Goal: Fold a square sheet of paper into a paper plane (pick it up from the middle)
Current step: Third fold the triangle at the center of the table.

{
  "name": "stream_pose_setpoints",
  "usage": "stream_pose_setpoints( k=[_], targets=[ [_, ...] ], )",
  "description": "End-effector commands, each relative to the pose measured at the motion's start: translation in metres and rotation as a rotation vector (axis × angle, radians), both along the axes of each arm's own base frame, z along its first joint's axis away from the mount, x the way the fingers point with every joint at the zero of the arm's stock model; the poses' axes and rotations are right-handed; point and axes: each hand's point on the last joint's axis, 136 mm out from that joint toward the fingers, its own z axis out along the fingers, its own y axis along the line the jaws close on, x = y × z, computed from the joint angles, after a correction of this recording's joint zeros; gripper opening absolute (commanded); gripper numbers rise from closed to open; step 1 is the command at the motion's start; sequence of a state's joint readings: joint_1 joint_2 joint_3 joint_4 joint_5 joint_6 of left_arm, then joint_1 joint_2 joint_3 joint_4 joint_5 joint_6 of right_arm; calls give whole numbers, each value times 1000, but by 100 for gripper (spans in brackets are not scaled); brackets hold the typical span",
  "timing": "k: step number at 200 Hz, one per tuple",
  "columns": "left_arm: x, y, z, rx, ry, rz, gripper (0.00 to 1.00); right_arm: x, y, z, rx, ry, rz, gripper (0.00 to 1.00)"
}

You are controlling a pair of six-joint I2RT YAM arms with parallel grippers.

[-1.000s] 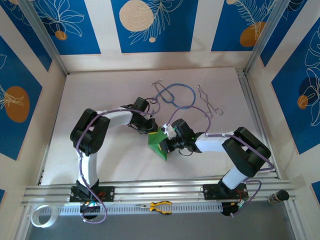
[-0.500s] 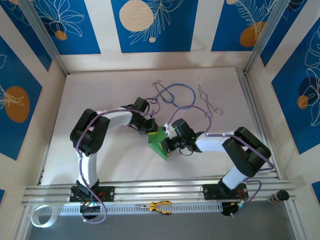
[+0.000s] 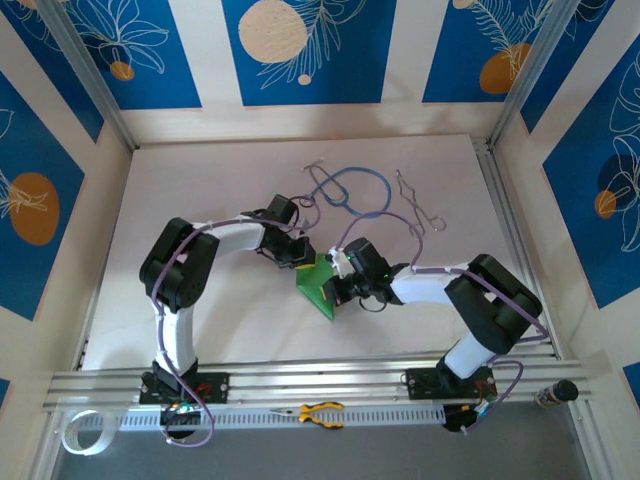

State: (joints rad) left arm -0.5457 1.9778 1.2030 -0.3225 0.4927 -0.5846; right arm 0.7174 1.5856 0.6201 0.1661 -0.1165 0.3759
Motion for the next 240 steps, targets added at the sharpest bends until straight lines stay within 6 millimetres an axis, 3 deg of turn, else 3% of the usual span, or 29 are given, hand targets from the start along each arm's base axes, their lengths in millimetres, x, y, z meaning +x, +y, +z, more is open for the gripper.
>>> stream_pose_setpoints(
  k=[1, 240],
  targets=[
    [-11, 11, -8, 56, 24, 0, 17, -5, -3, 6, 14, 17, -5, 4],
    [-11, 9, -7, 47, 25, 3, 17, -3, -6, -11, -30, 33, -37, 3]
  ],
)
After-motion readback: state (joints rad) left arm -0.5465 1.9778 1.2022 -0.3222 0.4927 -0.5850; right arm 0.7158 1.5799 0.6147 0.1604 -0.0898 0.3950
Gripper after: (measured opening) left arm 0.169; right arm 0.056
